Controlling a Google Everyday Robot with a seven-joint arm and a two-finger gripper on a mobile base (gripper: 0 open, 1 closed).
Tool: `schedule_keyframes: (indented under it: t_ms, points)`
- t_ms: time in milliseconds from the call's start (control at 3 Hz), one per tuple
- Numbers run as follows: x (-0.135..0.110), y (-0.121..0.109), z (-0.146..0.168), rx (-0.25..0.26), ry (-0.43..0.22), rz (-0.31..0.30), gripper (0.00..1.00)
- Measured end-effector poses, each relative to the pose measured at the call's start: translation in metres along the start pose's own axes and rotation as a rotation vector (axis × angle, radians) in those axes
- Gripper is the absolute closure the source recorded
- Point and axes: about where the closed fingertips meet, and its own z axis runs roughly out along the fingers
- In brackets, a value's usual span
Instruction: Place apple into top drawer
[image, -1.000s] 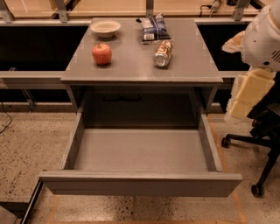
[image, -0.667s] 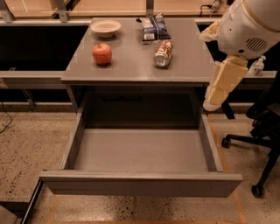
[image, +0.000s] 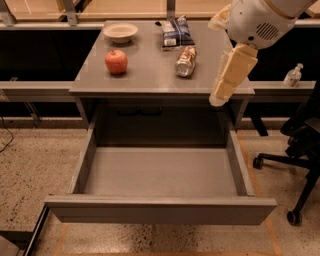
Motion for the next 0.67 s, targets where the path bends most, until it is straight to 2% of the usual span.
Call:
schedule_keyframes:
  t_ms: [333,667]
  points:
    - [-0.003,0.001,0.019,-0.024,-0.043,0.022,0.0]
    - [-0.017,-0.013,0.047,-0.022,-0.135,0.054,0.0]
